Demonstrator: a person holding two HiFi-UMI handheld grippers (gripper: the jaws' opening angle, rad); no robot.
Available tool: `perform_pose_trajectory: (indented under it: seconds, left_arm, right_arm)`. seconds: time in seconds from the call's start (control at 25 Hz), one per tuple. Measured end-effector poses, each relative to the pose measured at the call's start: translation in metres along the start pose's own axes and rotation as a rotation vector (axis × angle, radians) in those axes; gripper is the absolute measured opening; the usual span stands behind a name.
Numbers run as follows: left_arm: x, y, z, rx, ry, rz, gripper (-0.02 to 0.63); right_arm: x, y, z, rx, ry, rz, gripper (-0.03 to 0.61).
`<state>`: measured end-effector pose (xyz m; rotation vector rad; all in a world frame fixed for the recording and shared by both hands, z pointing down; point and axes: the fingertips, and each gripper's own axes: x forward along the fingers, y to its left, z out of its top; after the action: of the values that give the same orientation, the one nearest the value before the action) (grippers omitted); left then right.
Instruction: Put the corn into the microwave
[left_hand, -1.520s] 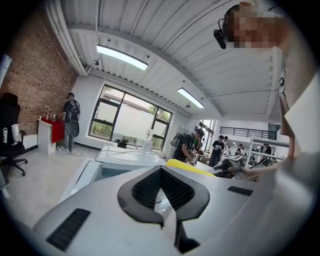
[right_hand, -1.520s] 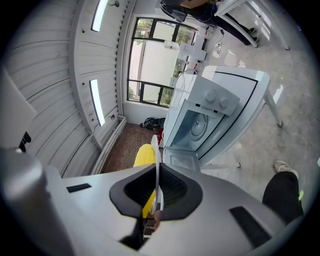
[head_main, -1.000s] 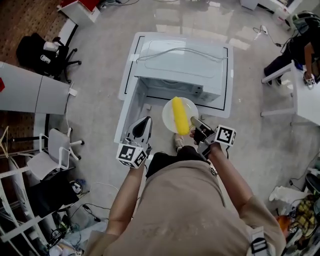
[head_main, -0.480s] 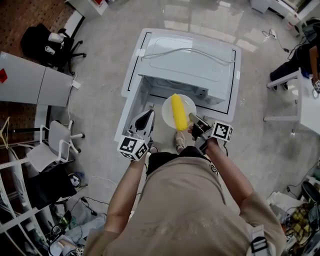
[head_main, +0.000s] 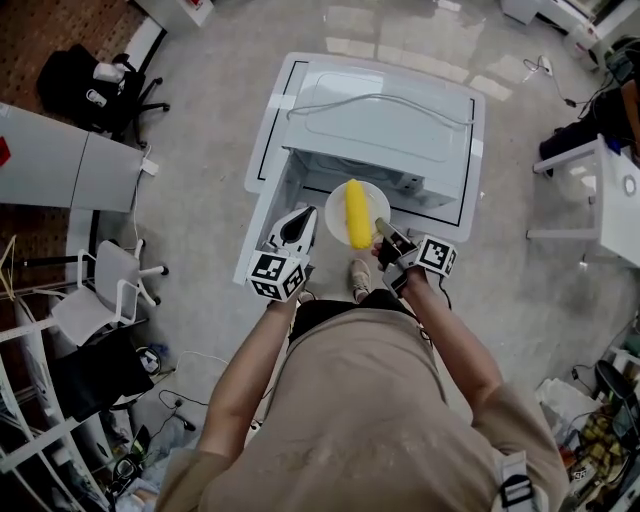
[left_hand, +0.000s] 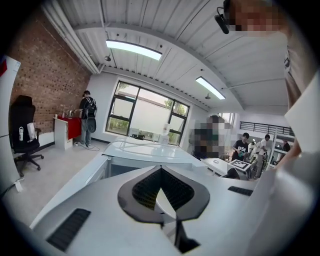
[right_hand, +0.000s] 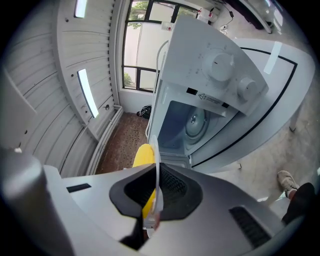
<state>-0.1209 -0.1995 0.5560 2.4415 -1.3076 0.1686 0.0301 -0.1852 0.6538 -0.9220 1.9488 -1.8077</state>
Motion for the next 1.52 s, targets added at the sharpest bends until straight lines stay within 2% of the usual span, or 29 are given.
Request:
perform_pose_trajectory:
  seconds: [0.12,0.28,0.64,0.88,1.08,1.52]
  left_arm:
    - [0.005,0.011,-0.006,-0.012,0.022,0.002,0.006]
    - [0.013,0.018,-0.016,0.004,0.042,-0.002,0.006]
    - [0.034,0.02,-0.032,0.028,0.091,-0.035,0.005]
    - [0.037,0.028,-0.035,0.028,0.109,-0.029,0.006]
    - [0.039,0.03,-0.038,0.028,0.122,-0.024,0.006]
    - [0.048,0.023,-0.037,0.036,0.138,-0.029,0.006]
  right_arm:
    - [0.01,-0.013,0.001,0.008,-0.034,-0.012,0.015]
    - [0.025,-0.028,0.003,0.042,-0.074,-0.017,0.015]
    - [0.049,-0.067,0.014,0.05,-0.146,-0.035,0.015]
    - [0.063,-0.093,0.028,0.073,-0.19,-0.068,0.015]
    - [0.075,-0.116,0.039,0.053,-0.217,-0.108,0.015]
    - [0.091,-0.141,0.057,0.105,-0.294,-0.149,0.015]
